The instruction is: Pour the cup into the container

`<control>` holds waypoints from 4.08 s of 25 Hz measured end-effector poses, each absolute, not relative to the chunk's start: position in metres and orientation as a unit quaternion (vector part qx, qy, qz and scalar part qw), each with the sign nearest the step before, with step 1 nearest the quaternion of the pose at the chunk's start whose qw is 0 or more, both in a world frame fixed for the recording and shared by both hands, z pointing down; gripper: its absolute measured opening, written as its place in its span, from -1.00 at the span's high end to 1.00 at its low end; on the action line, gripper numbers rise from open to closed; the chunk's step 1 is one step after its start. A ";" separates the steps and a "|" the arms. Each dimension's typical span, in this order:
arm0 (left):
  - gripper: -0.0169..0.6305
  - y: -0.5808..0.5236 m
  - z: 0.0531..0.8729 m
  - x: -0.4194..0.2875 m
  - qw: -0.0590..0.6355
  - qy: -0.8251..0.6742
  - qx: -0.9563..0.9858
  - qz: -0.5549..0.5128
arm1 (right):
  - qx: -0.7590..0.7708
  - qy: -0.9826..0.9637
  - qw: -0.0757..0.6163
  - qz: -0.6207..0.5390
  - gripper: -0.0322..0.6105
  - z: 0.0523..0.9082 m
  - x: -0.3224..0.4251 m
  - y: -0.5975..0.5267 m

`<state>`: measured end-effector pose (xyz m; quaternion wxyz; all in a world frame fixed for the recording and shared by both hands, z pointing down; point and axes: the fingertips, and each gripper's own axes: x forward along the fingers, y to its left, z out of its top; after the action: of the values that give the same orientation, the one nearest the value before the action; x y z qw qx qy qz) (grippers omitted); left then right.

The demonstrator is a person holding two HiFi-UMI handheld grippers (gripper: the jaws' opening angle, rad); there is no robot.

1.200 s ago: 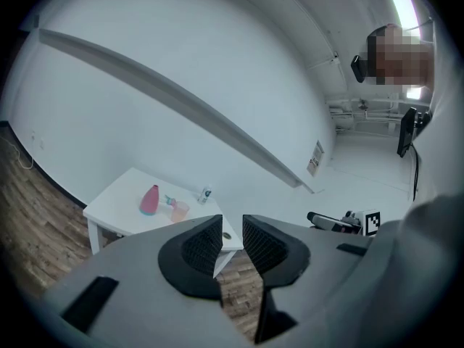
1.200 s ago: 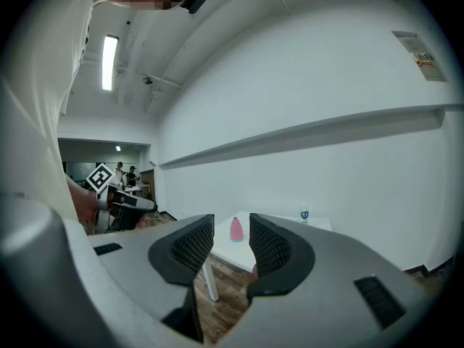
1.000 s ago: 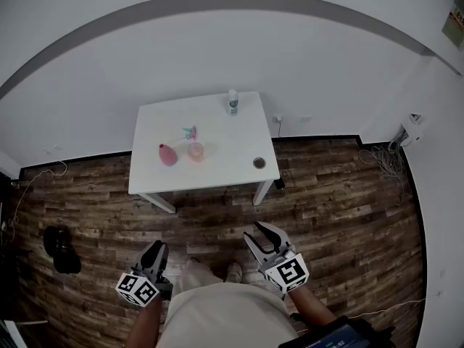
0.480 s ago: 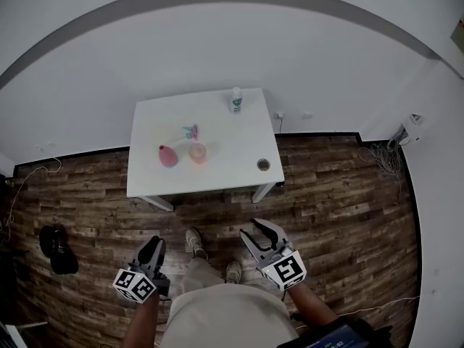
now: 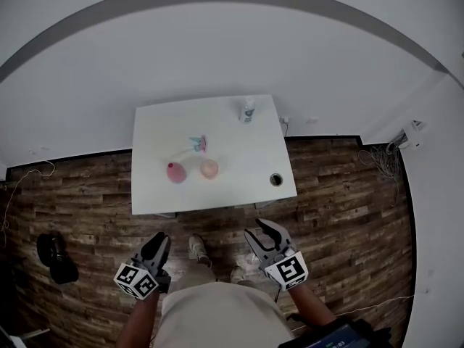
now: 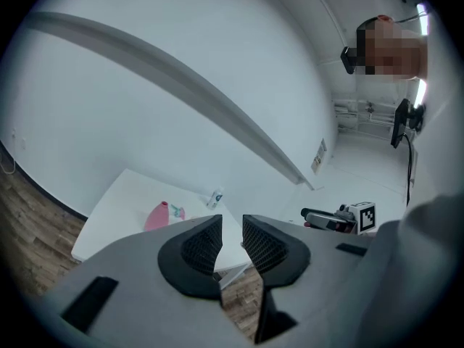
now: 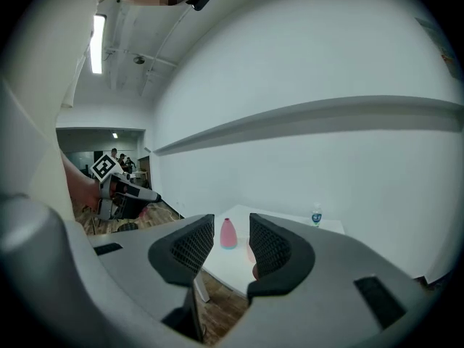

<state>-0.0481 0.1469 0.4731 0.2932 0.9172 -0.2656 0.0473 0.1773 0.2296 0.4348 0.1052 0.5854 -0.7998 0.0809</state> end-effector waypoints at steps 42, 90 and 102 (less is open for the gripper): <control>0.66 -0.007 0.507 -0.014 0.304 -0.293 0.903 0.083 | 0.408 -0.859 0.297 0.085 0.03 0.569 0.182 0.020; 0.66 -0.015 0.570 0.026 0.309 -0.461 0.817 0.156 | 0.155 -0.919 0.361 0.029 -0.19 0.756 0.173 -0.052; 0.66 -0.012 0.571 0.014 0.310 -0.467 0.812 0.164 | 0.167 -0.921 0.350 0.033 -0.24 0.758 0.164 -0.055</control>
<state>0.0142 -0.0115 0.5707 0.3101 0.8120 -0.4665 0.1640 0.1644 -0.0555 0.7579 0.3501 0.1671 -0.9211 0.0327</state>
